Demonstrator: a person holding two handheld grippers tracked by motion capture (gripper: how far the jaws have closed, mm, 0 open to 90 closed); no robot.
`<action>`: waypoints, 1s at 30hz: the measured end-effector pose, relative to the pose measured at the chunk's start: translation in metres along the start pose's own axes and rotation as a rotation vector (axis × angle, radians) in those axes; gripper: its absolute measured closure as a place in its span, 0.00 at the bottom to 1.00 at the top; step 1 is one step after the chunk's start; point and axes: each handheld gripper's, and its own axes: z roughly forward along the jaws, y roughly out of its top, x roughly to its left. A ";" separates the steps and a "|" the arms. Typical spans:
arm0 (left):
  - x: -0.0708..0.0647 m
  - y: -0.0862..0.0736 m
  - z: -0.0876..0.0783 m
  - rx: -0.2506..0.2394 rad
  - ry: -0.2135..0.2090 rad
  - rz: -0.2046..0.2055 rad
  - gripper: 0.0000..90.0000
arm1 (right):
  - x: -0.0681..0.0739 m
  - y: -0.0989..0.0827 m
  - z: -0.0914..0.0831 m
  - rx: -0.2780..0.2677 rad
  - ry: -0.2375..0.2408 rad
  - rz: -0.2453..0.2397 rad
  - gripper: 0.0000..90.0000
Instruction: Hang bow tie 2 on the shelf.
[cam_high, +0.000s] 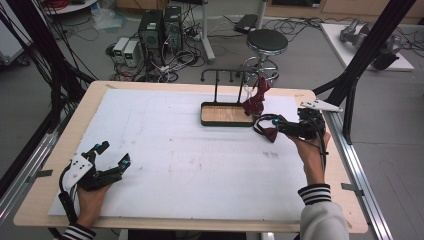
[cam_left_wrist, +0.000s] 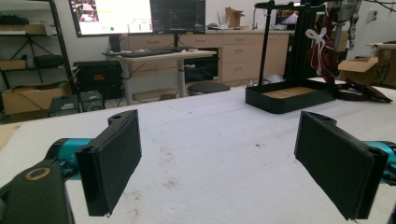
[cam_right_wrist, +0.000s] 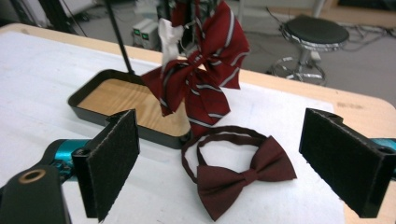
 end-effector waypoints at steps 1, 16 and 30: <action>0.000 0.000 0.000 0.000 0.000 0.001 0.17 | -0.001 0.001 0.002 0.006 -0.007 0.002 0.13; 0.000 0.000 0.000 0.001 -0.001 -0.002 0.17 | -0.013 0.015 0.033 0.137 -0.056 0.081 0.13; 0.000 0.000 0.000 0.001 -0.002 -0.005 0.17 | -0.028 0.005 0.066 0.196 -0.089 0.160 0.13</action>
